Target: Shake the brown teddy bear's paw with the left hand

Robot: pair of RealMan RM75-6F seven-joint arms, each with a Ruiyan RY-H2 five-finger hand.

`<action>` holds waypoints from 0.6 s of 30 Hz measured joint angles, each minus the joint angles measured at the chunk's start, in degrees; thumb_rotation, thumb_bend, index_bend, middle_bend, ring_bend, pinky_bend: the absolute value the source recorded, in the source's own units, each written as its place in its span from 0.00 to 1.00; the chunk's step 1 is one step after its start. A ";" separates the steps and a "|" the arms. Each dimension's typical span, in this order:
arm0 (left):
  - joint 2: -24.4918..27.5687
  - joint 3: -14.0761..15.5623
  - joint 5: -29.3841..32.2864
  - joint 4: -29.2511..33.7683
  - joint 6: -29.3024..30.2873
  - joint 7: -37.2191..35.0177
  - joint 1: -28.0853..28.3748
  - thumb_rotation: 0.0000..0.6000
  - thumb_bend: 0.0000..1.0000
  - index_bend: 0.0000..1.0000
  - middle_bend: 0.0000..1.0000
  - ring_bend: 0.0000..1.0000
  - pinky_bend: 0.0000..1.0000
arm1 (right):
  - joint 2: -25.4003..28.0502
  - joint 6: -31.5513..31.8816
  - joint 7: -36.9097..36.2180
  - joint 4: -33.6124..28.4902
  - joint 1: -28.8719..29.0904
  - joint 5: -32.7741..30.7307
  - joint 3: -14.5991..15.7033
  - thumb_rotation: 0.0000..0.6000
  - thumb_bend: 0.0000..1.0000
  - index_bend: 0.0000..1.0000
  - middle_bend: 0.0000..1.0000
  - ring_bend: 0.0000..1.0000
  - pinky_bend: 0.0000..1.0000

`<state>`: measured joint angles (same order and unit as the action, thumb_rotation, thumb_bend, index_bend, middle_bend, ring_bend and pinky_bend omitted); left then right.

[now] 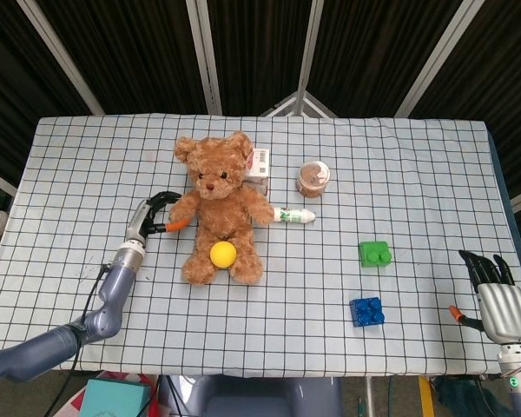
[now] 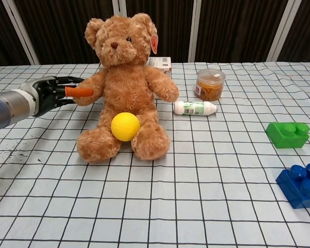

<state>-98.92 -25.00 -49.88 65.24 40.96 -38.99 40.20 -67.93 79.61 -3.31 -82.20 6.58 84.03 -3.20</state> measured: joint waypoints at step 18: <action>-2.04 -1.22 2.38 0.04 1.65 5.73 0.74 1.00 0.41 0.42 0.48 0.05 0.10 | 0.34 0.39 -0.59 -0.04 -0.22 0.13 0.03 1.00 0.21 0.01 0.14 0.13 0.05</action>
<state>-100.96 -26.22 -47.50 65.27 42.61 -33.26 40.93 -67.59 80.00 -3.91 -82.24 6.36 84.16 -3.17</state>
